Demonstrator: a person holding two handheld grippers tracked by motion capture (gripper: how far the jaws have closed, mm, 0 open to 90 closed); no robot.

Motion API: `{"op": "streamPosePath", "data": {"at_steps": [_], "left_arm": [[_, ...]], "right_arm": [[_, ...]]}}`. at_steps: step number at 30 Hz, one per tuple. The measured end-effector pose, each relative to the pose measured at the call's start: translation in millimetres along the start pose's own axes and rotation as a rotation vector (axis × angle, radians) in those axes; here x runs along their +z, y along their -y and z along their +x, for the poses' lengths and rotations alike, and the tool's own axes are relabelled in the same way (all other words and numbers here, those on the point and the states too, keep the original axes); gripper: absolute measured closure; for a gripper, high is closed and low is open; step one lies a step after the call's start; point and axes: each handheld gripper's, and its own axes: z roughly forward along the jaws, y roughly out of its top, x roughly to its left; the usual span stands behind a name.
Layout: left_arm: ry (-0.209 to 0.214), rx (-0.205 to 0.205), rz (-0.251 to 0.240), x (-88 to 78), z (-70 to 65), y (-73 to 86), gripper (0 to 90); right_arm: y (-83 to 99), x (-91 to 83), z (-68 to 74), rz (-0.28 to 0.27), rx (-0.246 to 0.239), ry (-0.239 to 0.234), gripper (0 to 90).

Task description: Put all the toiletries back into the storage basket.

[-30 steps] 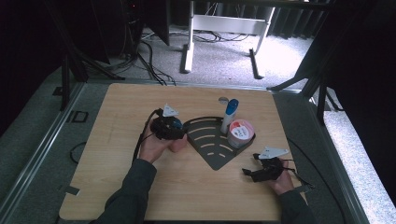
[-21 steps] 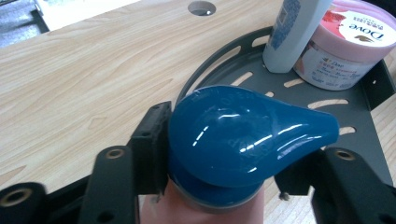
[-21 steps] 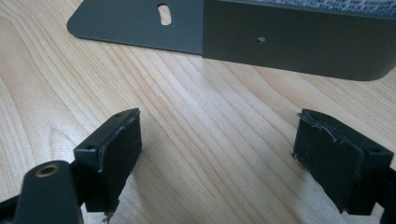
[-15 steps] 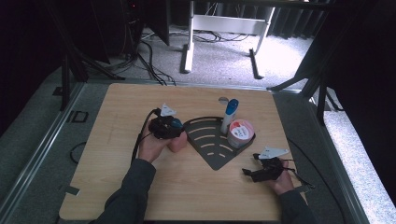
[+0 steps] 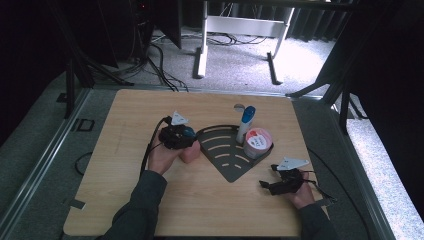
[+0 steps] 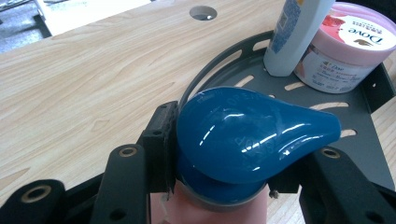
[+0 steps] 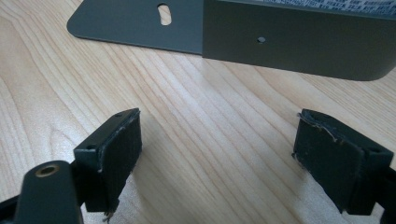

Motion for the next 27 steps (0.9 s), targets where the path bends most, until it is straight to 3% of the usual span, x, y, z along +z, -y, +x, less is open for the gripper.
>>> {"op": "streamPosePath", "data": {"at_steps": [8,17,27], "left_arm": [[-0.002,-0.005,0.007,-1.0,1.3,-0.8,52.7],[-0.011,0.016,0.030,-3.9,-0.4,-1.8,52.8],[-0.018,0.035,0.011,-12.2,-6.4,-9.4,52.8]], "right_arm": [[0.0,0.0,0.0,0.000,0.000,0.000,15.0],[0.0,0.0,-0.1,0.000,0.000,0.000,15.0],[0.0,0.0,0.0,0.000,0.000,0.000,15.0]]}}
